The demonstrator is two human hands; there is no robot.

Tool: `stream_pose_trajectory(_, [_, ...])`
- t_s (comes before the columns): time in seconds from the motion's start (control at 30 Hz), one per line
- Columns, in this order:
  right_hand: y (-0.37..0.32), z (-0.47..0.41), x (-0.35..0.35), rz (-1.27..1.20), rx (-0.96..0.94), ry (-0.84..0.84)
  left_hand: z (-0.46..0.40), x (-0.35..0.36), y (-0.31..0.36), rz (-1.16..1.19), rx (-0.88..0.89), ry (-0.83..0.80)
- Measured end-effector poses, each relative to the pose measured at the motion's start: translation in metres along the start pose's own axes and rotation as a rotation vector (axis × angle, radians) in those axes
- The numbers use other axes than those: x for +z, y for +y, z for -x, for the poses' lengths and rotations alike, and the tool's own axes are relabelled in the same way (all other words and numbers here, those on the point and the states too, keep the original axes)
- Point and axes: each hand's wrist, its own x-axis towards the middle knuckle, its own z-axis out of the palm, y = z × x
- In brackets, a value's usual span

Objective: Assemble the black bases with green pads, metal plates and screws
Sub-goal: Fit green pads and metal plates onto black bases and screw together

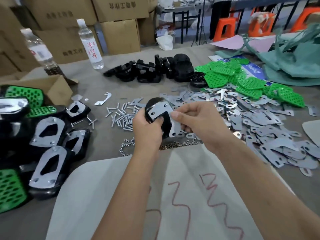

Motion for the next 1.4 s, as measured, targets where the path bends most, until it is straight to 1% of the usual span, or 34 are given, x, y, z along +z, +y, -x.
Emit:
stream_pose_trajectory(0.1, [0.011, -0.002, 0.007, 0.014, 0.002, 0.070, -0.001, 0.000, 0.000, -0.090, 0.099, 0.004])
stream_pose_trajectory(0.17, [0.015, -0.005, 0.007, 0.037, -0.002, 0.107, 0.000, 0.002, -0.001, -0.093, 0.121, -0.004])
stream_pose_trajectory(0.33, [0.020, -0.006, 0.008, 0.087, -0.008, 0.119, -0.001, 0.003, -0.005, -0.052, 0.090, 0.017])
stream_pose_trajectory(0.47, [0.024, -0.007, 0.002, 0.086, -0.027, 0.177, -0.007, 0.000, -0.008, -0.036, 0.068, 0.021])
stream_pose_trajectory(0.63, [0.024, -0.009, 0.001, 0.031, -0.069, 0.099, -0.009, 0.000, -0.010, -0.042, 0.034, 0.037])
stream_pose_trajectory(0.73, [0.023, -0.009, 0.002, 0.009, -0.096, 0.093, -0.010, -0.001, -0.009, -0.036, 0.015, 0.050])
stream_pose_trajectory(1.03, [0.025, -0.010, 0.004, -0.021, -0.100, 0.090, -0.011, -0.001, -0.008, -0.001, -0.018, 0.050])
stream_pose_trajectory(1.17, [0.025, -0.009, 0.006, -0.087, -0.102, 0.077, -0.011, -0.001, -0.008, -0.002, -0.029, 0.048])
stream_pose_trajectory(1.3, [0.026, -0.009, 0.010, -0.025, -0.107, 0.063, -0.009, -0.002, -0.007, -0.021, -0.018, 0.047])
stream_pose_trajectory(1.4, [0.027, -0.011, 0.011, 0.030, -0.093, 0.100, -0.007, -0.001, -0.005, -0.037, 0.003, 0.035])
